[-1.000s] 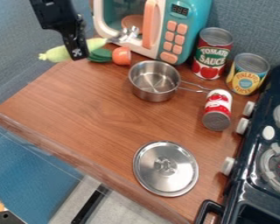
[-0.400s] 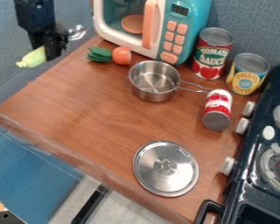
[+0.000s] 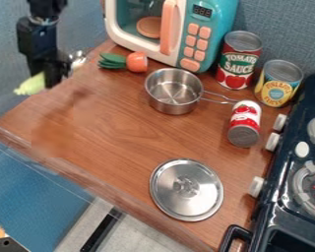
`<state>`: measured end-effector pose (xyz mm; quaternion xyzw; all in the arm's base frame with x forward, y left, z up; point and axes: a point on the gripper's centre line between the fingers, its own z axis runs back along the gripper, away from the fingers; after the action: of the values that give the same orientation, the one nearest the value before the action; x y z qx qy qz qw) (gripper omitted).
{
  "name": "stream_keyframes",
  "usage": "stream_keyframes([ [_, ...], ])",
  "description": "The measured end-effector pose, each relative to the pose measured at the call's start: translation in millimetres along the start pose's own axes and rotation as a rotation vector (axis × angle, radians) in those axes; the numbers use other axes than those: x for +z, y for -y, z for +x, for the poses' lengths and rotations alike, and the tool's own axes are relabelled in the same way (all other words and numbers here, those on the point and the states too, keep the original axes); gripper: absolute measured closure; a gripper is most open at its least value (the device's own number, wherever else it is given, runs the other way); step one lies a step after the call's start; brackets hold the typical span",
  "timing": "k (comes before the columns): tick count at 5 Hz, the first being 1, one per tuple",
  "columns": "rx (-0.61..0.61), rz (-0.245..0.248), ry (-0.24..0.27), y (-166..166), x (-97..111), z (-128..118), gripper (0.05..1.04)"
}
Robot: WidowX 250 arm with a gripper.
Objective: Move the green spoon to the left side of the table
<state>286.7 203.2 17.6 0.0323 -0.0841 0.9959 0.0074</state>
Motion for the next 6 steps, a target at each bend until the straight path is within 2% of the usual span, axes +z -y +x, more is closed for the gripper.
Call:
stream_keyframes([
  [1,-0.061,0.005,0.031,-7.2,-20.4,2.2,0.679],
  [2,-0.076,0.01,0.042,-9.5,-25.2,1.9,0.679],
  [3,-0.083,0.031,0.043,-10.6,-26.1,-2.8,0.612],
  [4,-0.084,0.064,0.044,-13.4,-25.4,-1.9,0.314],
  [5,-0.088,0.092,0.039,-19.8,-23.5,5.3,0.089],
  [6,-0.092,0.091,-0.03,-16.5,6.8,5.1,0.08],
])
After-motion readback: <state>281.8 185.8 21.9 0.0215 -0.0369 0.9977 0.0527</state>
